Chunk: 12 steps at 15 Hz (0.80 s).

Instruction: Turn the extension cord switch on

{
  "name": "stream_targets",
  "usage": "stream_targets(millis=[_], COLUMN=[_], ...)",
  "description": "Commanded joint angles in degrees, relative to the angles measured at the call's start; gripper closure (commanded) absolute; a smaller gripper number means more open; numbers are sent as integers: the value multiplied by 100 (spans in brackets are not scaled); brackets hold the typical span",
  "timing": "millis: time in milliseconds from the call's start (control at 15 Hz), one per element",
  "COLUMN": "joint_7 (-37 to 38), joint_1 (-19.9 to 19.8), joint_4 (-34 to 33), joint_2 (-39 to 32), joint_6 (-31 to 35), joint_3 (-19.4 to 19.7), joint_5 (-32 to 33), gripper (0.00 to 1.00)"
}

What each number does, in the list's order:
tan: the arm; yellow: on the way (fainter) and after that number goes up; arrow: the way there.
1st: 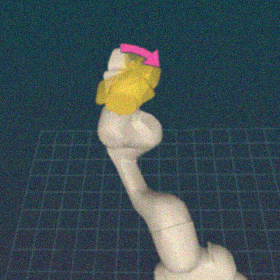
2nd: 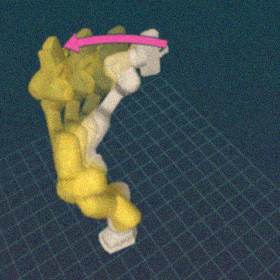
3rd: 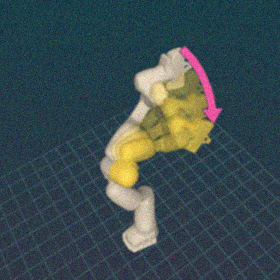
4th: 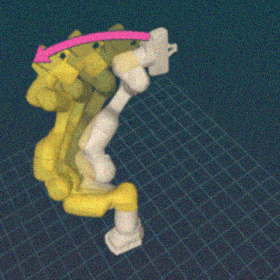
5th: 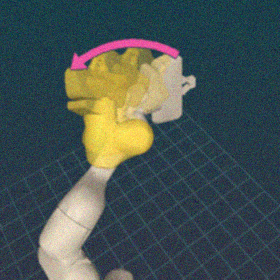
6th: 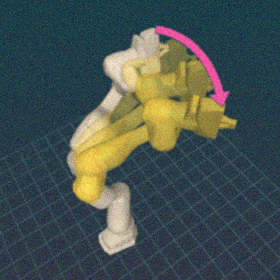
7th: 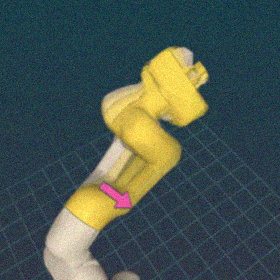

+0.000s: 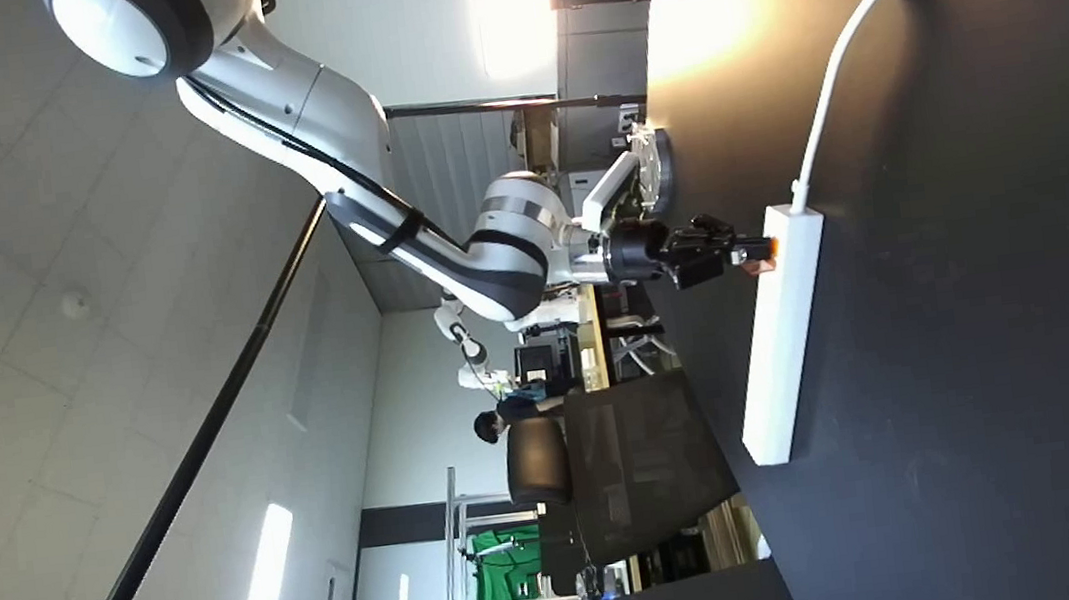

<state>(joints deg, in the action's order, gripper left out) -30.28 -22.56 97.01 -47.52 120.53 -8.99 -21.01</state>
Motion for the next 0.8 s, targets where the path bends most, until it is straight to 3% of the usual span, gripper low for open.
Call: stream_targets(millis=[0,267,333,733], joint_7=[-80,-337,-132,-154], joint_1=[57,-13,279,828], joint_4=[-274,-216,-93,201], joint_2=[-254,28,196,1214], joint_6=[30,-297,-264,-663], joint_3=[213,273,185,213], joint_5=[6,80,93,587], gripper=[100,100,100,100])
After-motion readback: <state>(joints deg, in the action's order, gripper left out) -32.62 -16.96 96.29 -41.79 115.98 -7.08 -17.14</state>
